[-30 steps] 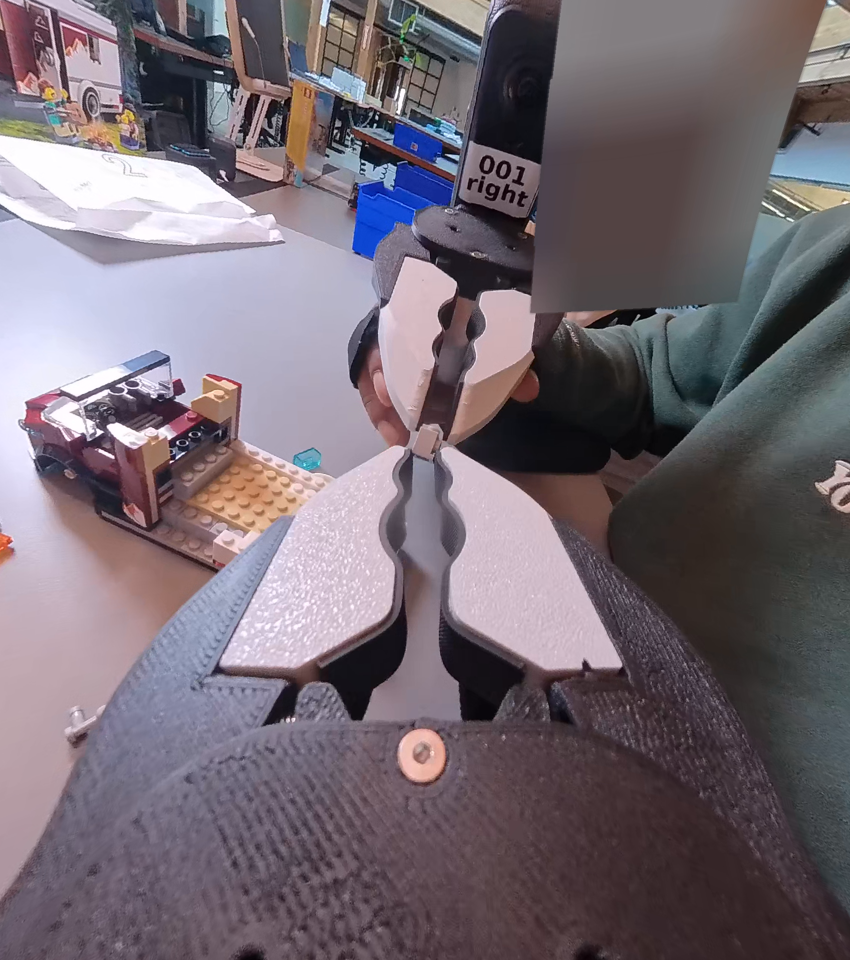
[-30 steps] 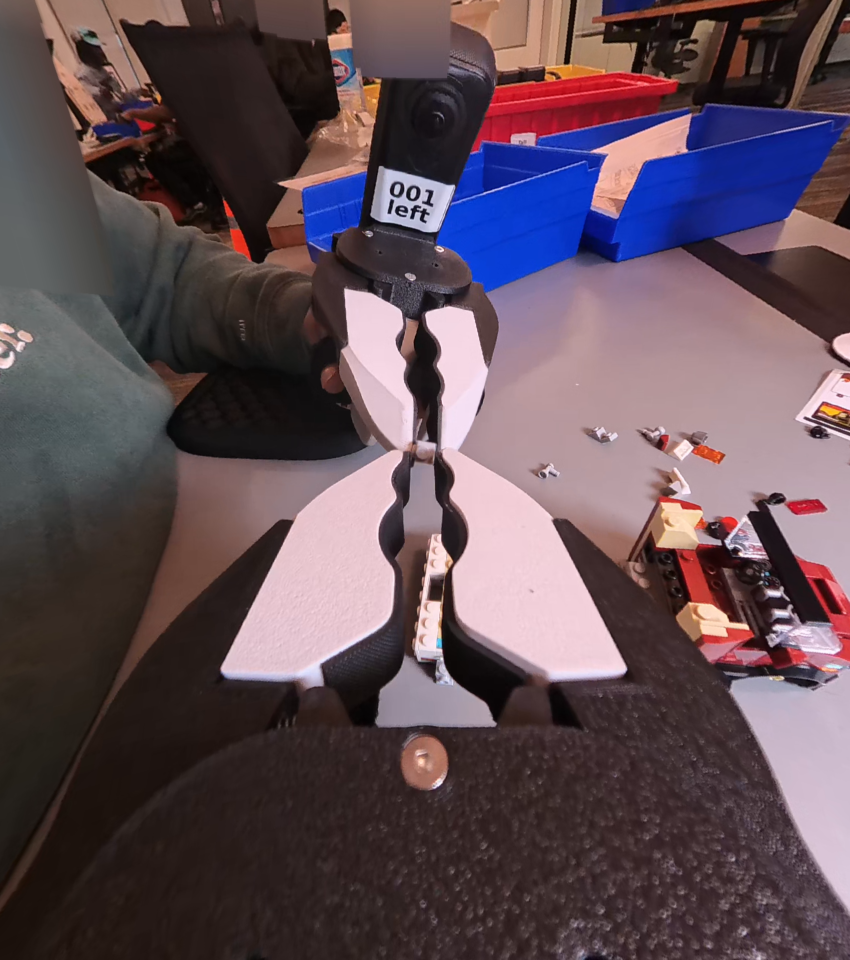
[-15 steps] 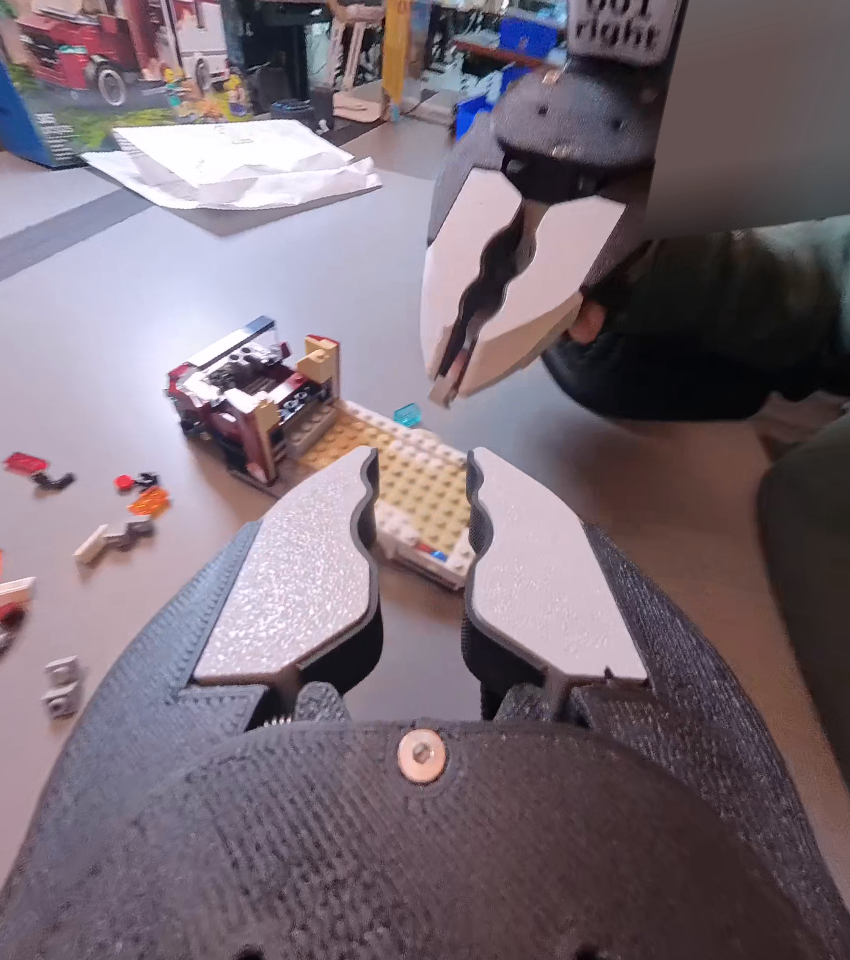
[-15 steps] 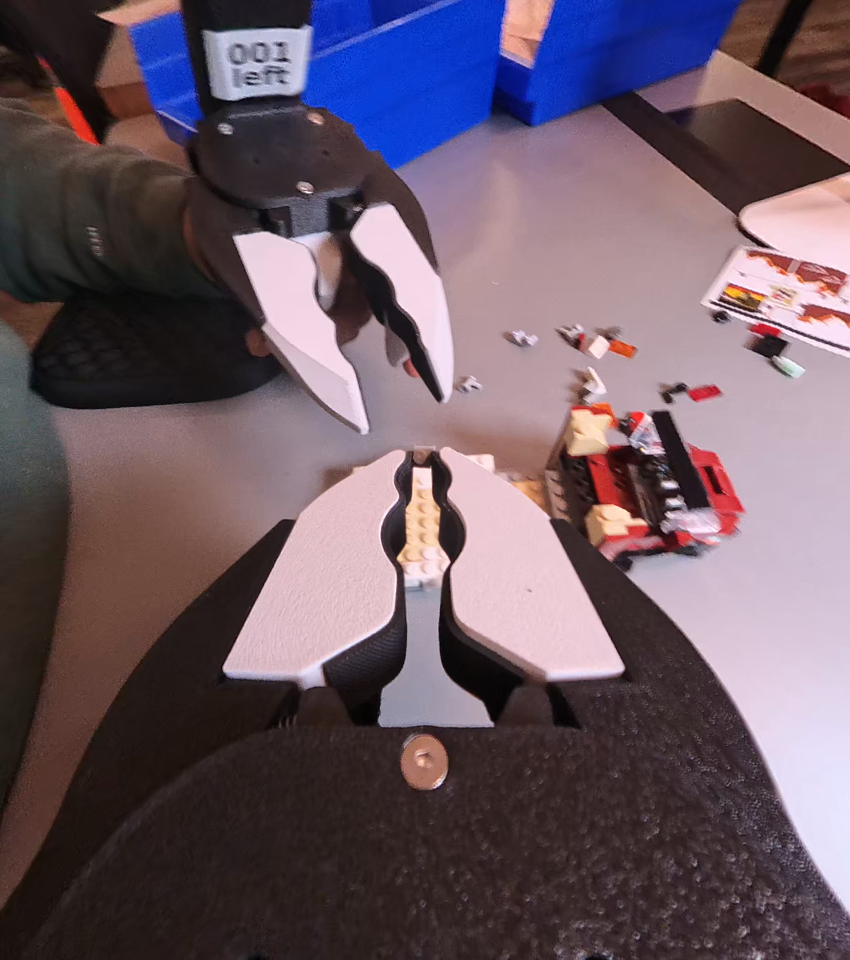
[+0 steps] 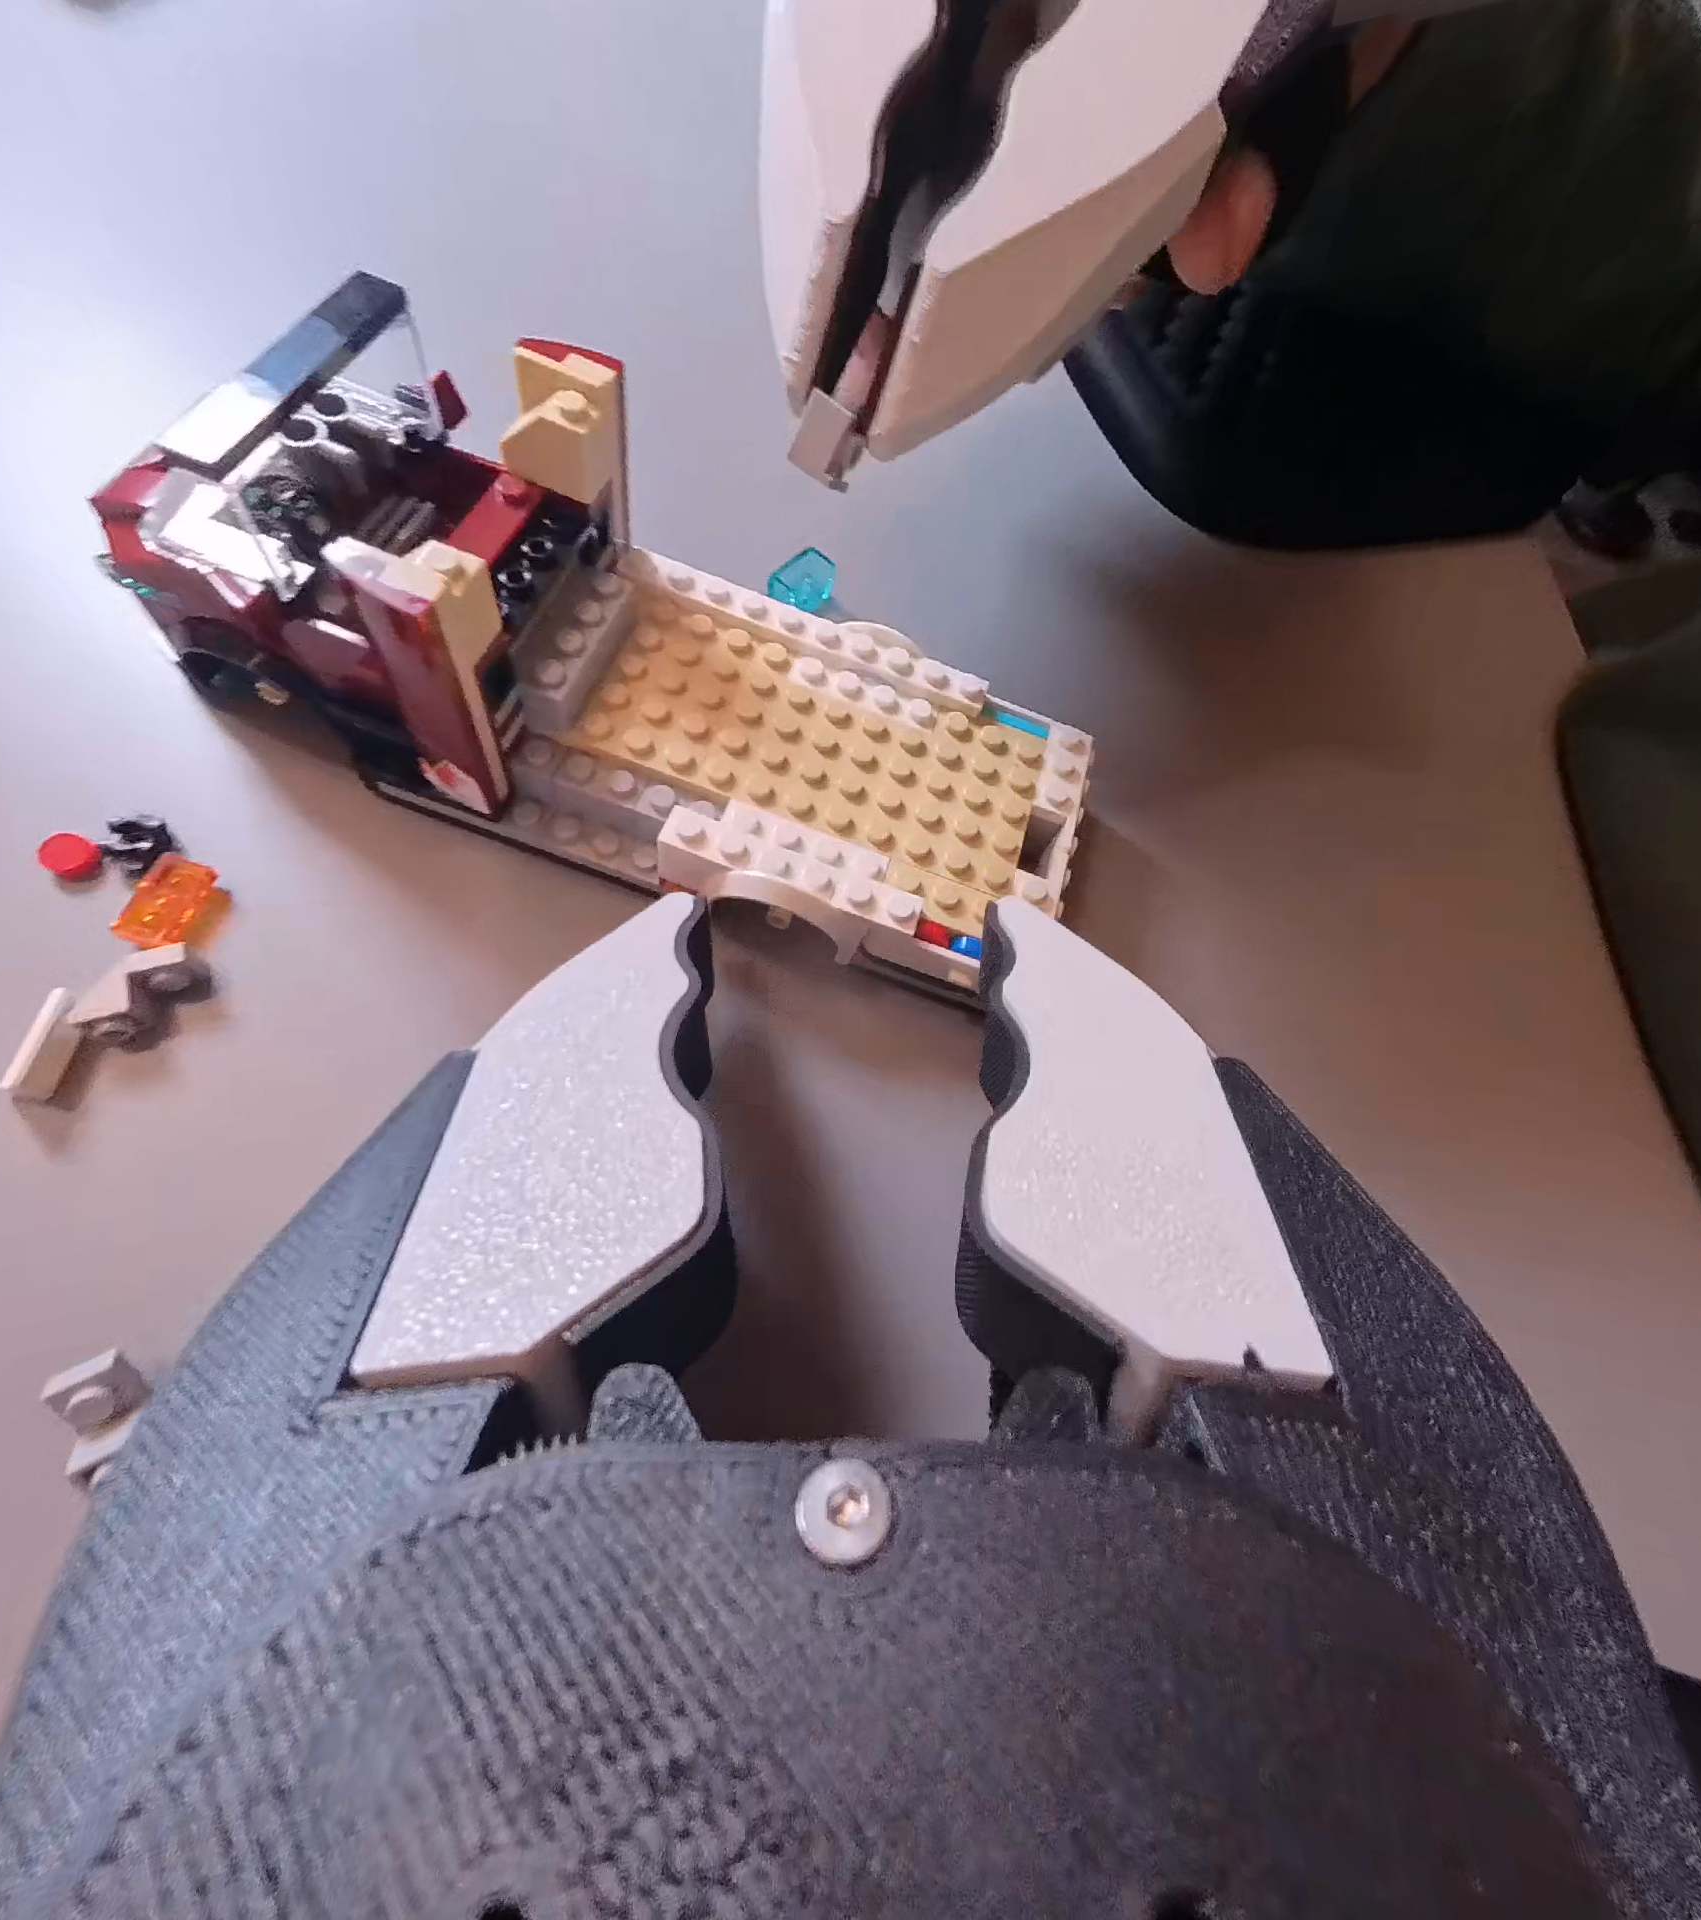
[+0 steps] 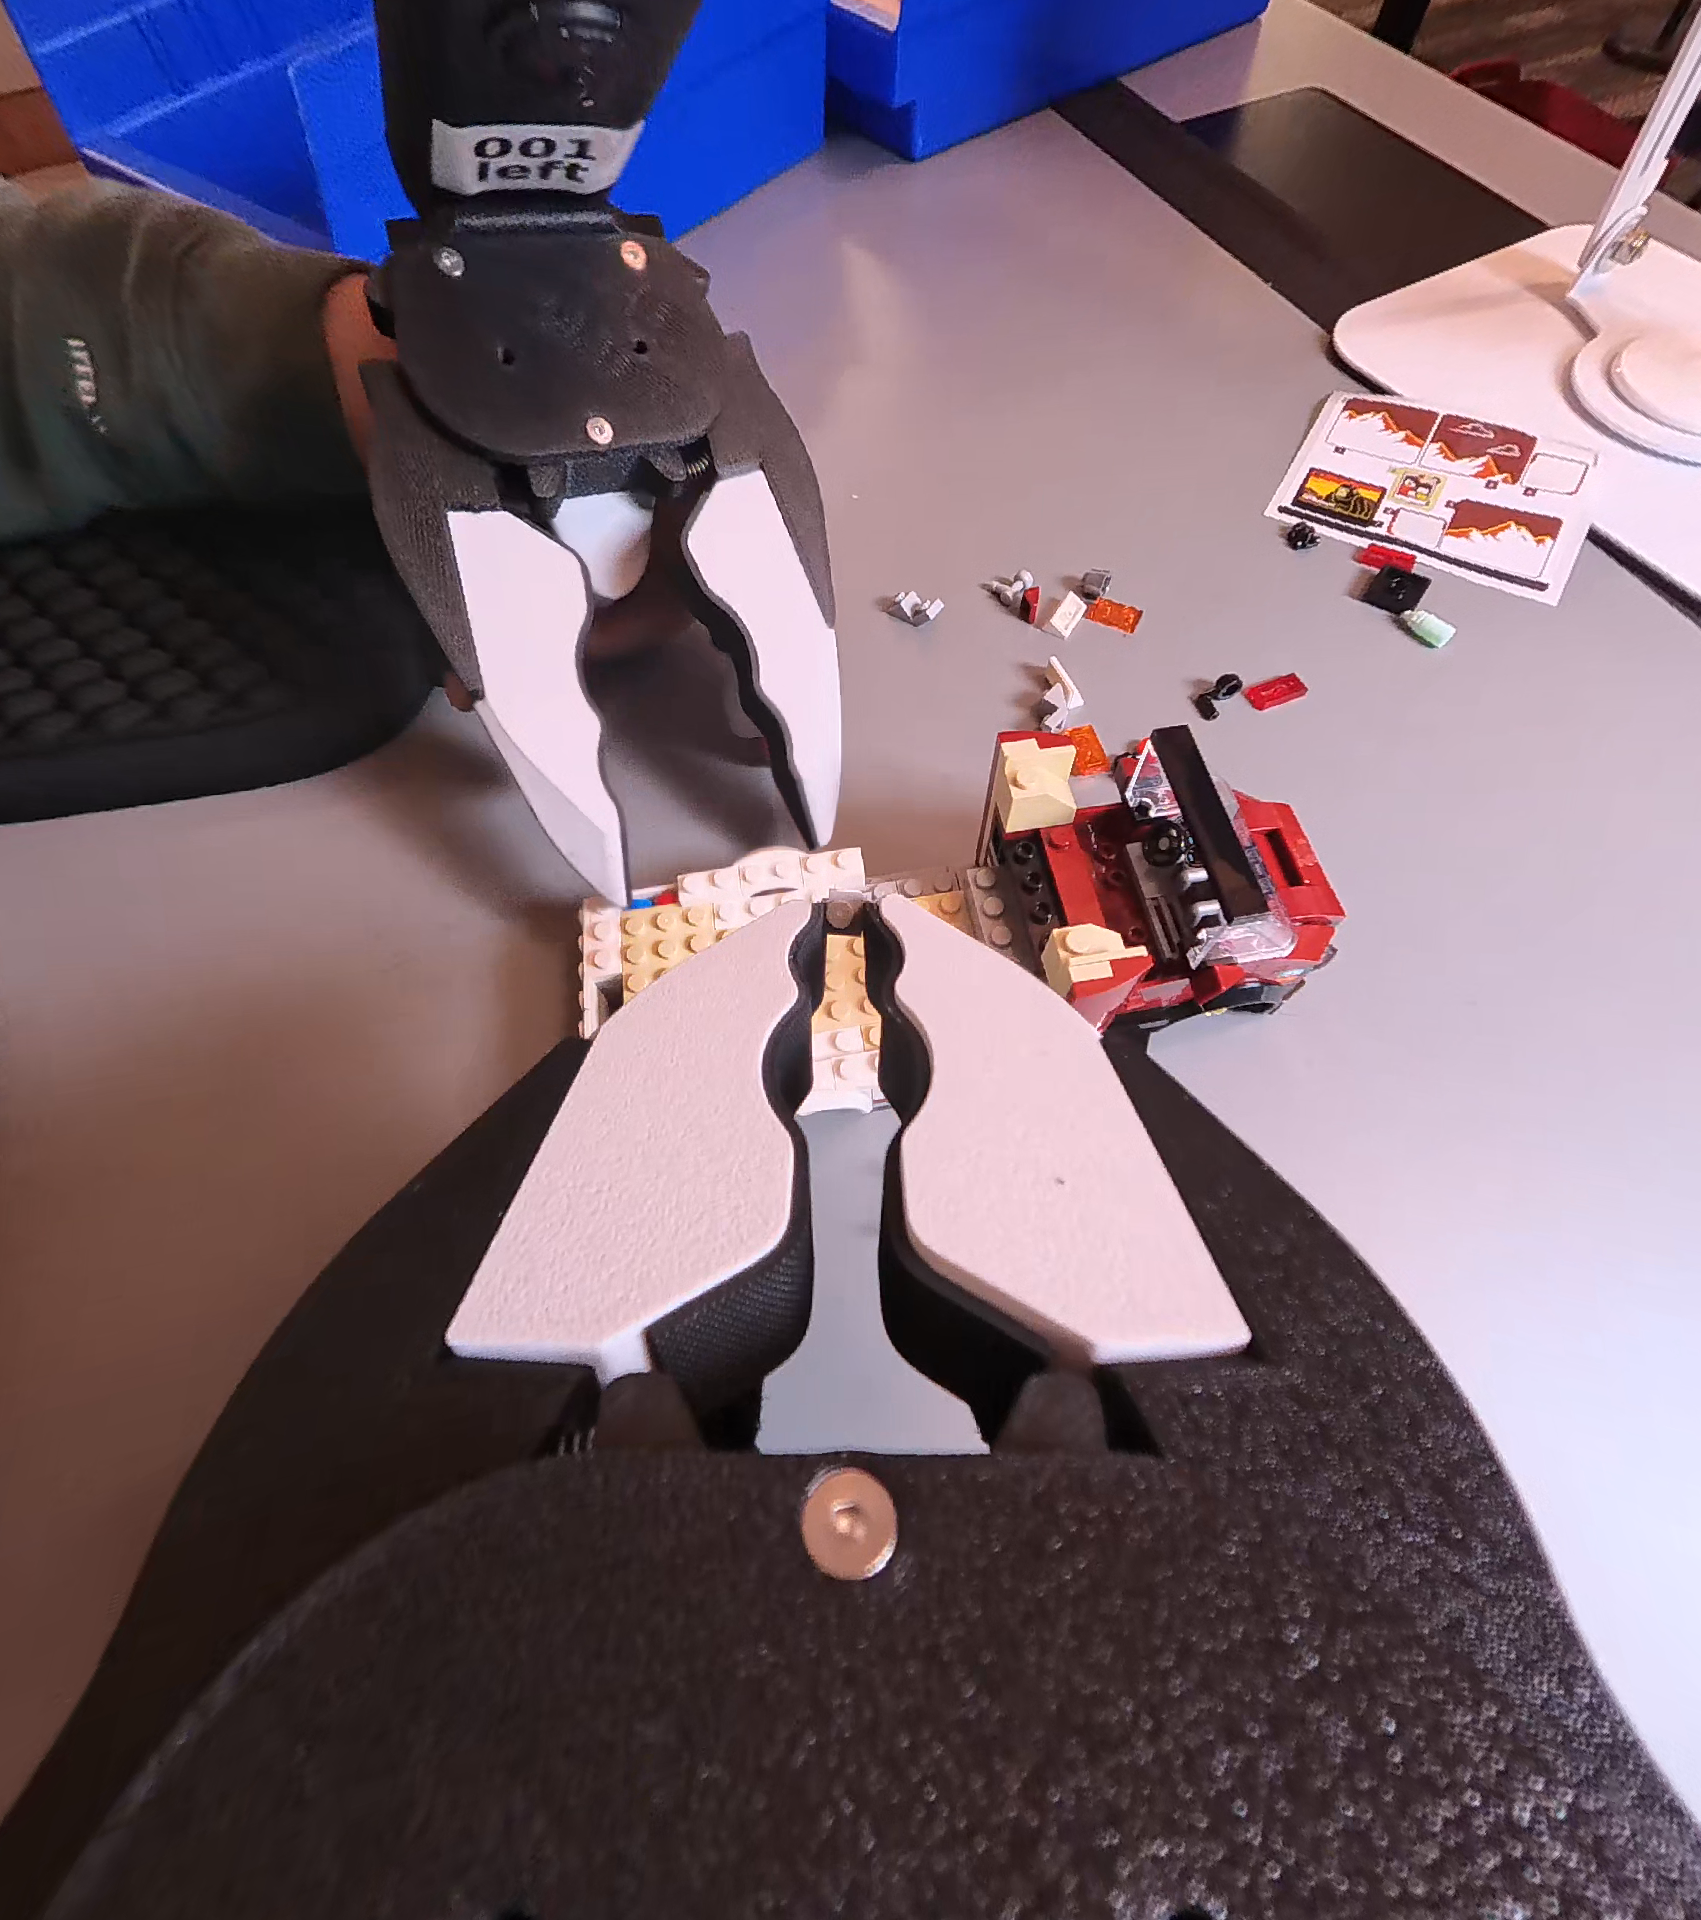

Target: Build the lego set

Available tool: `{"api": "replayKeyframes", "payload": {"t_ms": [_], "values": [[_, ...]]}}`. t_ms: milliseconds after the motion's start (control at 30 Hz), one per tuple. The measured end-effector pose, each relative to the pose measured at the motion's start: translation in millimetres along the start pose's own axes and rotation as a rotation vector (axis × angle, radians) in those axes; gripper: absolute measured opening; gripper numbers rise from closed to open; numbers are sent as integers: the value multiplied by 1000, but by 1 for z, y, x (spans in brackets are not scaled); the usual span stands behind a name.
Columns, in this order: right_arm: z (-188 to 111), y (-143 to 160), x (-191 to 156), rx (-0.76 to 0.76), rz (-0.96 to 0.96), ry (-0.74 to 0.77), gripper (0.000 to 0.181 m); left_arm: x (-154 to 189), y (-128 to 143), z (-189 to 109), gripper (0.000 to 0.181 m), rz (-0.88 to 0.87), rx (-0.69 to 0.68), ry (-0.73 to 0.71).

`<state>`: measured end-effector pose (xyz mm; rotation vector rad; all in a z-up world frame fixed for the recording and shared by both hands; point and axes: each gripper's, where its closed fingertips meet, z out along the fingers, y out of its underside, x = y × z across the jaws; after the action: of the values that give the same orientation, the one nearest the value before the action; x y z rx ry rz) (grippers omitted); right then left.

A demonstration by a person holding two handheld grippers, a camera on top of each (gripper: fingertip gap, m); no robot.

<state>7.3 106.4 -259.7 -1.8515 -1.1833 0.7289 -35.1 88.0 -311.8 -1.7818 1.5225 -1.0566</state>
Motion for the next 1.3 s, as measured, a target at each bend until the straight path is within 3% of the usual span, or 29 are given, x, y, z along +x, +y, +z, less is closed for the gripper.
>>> {"api": "replayKeyframes", "payload": {"t_ms": [367,767,1300], "values": [[-6,4,14,-88,-28,40,7,14,2,8,44,41,-77,20],[23,23,18,-472,-213,147,7,22,0,14,43,34,-70,47],[28,22,26,-518,-258,204,12,25,0,16,43,23,-51,25]]}}
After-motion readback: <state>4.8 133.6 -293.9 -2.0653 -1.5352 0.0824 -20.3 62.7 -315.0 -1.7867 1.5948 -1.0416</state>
